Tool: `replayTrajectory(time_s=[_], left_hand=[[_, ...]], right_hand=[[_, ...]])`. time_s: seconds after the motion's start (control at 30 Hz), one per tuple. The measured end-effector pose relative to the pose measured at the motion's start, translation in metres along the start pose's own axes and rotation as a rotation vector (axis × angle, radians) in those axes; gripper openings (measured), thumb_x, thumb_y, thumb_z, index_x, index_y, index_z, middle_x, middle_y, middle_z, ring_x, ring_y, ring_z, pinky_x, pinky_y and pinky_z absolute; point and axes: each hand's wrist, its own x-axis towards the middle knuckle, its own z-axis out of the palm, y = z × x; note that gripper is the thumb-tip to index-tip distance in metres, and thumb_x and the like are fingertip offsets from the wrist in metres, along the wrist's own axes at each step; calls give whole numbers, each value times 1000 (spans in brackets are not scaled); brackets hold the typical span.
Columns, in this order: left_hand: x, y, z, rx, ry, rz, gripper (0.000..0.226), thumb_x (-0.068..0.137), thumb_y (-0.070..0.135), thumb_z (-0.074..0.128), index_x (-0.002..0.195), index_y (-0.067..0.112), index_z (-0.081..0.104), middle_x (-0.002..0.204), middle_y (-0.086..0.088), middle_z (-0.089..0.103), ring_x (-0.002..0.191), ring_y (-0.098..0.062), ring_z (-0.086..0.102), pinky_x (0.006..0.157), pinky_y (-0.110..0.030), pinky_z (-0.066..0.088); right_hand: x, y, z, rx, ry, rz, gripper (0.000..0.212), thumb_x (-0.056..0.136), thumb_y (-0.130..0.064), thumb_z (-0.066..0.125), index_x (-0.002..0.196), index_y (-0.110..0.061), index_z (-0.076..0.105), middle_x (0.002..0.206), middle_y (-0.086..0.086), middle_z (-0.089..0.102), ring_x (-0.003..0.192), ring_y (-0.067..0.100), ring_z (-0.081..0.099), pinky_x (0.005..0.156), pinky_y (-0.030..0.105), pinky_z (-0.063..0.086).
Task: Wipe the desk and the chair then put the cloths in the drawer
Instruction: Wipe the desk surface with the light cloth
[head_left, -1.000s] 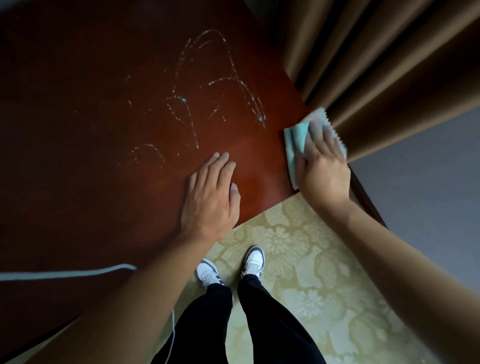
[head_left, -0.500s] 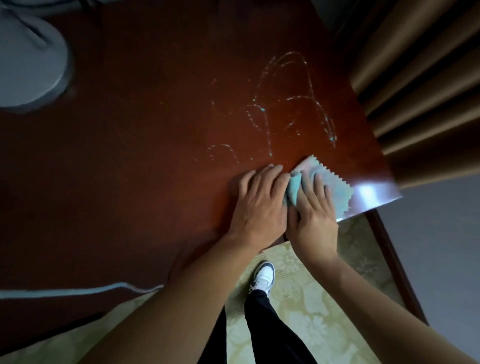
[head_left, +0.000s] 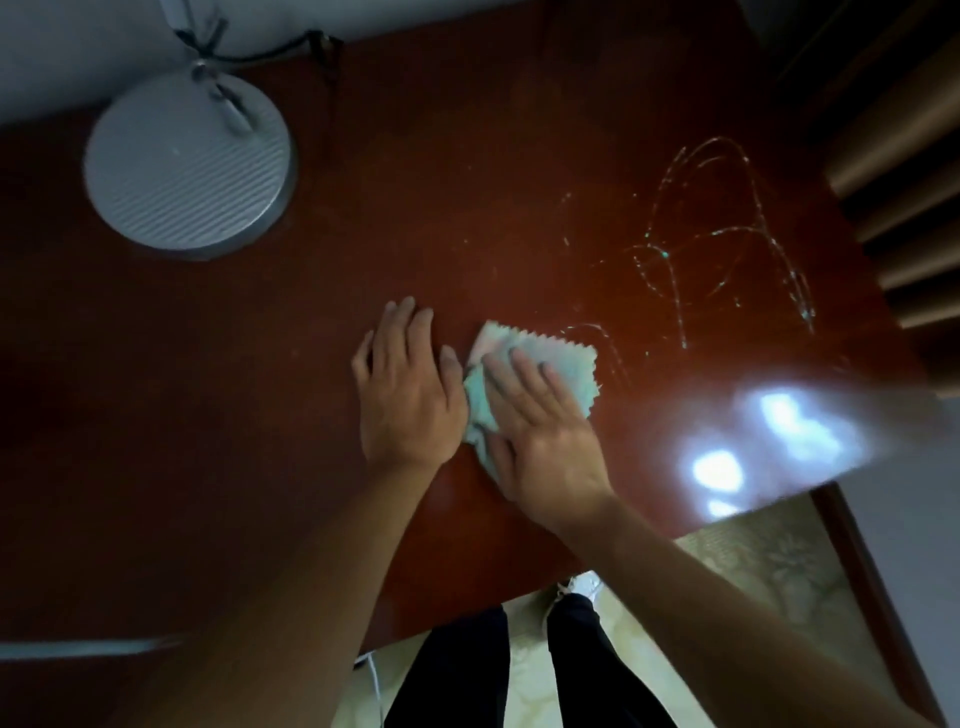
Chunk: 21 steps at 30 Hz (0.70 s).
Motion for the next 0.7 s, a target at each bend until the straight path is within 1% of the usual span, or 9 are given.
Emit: replayTrajectory(time_s=[0.03, 0.13, 0.2, 0.23, 0.37, 0.47, 0.57, 0.63, 0.7], left_hand=[[-1, 0, -1, -2, 0, 3, 42, 95, 27, 43, 131, 8, 52, 144, -12, 49, 140, -25, 38, 111, -45, 31], [-1, 0, -1, 3, -7, 11, 43, 97, 31, 42, 131, 8, 53, 145, -12, 49, 141, -25, 37, 112, -46, 30], [-1, 0, 0, 21, -23, 2, 43, 97, 31, 40, 132, 9, 53, 146, -12, 48, 141, -25, 36, 113, -45, 29], [-2, 0, 0, 23, -22, 7, 43, 97, 31, 41, 131, 9, 53, 146, -12, 48, 141, -26, 36, 113, -45, 29], [-1, -2, 2, 26, -20, 19, 42, 99, 31, 38, 132, 9, 52, 147, -14, 47, 142, -27, 35, 114, -45, 27], [-1, -2, 2, 54, -44, 32, 43, 98, 31, 37, 134, 11, 49, 148, -13, 45, 142, -27, 33, 114, -45, 25], [-1, -3, 1, 66, -55, 38, 43, 96, 31, 41, 134, 11, 48, 147, -13, 45, 142, -27, 33, 114, -45, 25], [-2, -2, 0, 65, -47, 33, 44, 94, 30, 44, 134, 11, 49, 147, -13, 45, 142, -28, 34, 113, -45, 25], [-2, -1, 0, 64, -46, 30, 45, 94, 31, 45, 135, 11, 49, 147, -13, 45, 142, -27, 34, 113, -45, 25]], right_hand=[[5, 6, 0, 5, 17, 45, 48, 95, -27, 49, 136, -1, 54, 147, 10, 47, 141, 31, 37, 114, 50, 33], [32, 21, -1, -8, 99, 296, 44, 97, -21, 52, 136, 1, 53, 147, 13, 47, 141, 33, 36, 115, 51, 31], [40, 15, -1, -2, 117, 393, 43, 97, -19, 53, 135, 1, 54, 148, 14, 45, 142, 35, 35, 116, 52, 29], [35, 8, 1, -3, 112, 385, 43, 97, -19, 53, 135, 1, 53, 149, 15, 44, 142, 35, 34, 116, 52, 28], [1, -26, 7, -1, 3, 160, 47, 96, -21, 49, 140, -4, 50, 151, 11, 41, 145, 30, 29, 117, 50, 28], [1, -17, 4, 25, 0, 123, 43, 98, -23, 49, 138, -6, 53, 151, 7, 41, 145, 27, 29, 117, 48, 29], [7, 2, 0, -13, -25, 9, 44, 99, -25, 50, 139, -6, 52, 152, 6, 40, 145, 25, 31, 118, 47, 28], [14, 27, -5, -44, -1, 78, 47, 96, -24, 52, 139, -4, 51, 150, 8, 43, 143, 29, 34, 118, 47, 27], [23, 61, -15, -63, 52, 274, 48, 95, -22, 52, 139, -1, 50, 149, 13, 44, 141, 33, 36, 117, 47, 27]])
